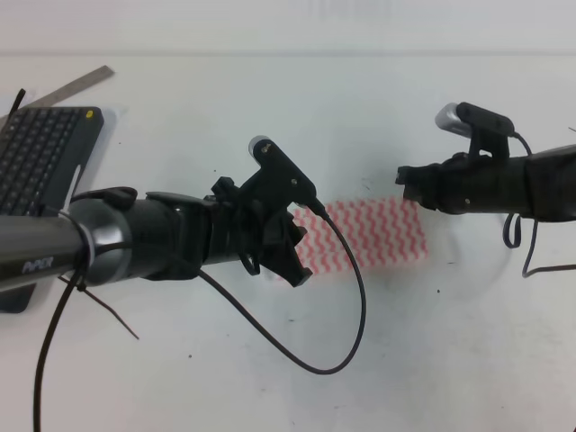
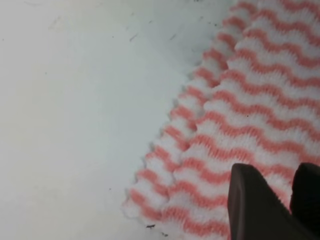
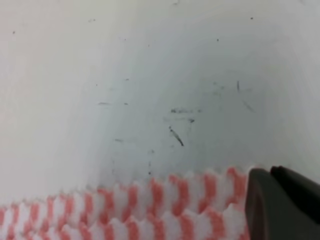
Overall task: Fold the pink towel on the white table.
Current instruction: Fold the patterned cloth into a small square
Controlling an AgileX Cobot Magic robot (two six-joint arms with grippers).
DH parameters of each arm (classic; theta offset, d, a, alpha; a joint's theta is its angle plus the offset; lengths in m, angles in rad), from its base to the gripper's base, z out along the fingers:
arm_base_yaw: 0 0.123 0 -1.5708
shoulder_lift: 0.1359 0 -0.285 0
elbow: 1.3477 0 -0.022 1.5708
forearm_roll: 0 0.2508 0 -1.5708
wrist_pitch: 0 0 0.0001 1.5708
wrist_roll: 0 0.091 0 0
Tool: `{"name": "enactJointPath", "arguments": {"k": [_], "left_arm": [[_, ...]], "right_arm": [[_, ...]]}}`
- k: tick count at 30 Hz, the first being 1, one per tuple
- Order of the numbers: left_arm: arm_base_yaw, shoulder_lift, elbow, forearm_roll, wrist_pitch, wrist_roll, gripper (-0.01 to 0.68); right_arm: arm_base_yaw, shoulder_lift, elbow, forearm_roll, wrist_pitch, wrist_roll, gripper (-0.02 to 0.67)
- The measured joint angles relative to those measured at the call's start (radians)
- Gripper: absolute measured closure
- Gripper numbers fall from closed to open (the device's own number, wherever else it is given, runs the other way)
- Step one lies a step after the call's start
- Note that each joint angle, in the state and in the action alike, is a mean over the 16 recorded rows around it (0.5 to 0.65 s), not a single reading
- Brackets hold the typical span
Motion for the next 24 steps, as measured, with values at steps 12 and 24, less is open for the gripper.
{"name": "enactJointPath", "arguments": {"k": [12,24], "left_arm": [[0.0,0.001,0.0,0.0,0.001,0.0,0.656],[0.004,0.015,-0.035,0.0,-0.007,-0.042,0.656]], "right_arm": [[0.0,-0.001,-0.001,0.029,0.011,-0.001,0.635],[0.0,-0.026,-0.001,0.041,0.044,0.0,0.619]]}}
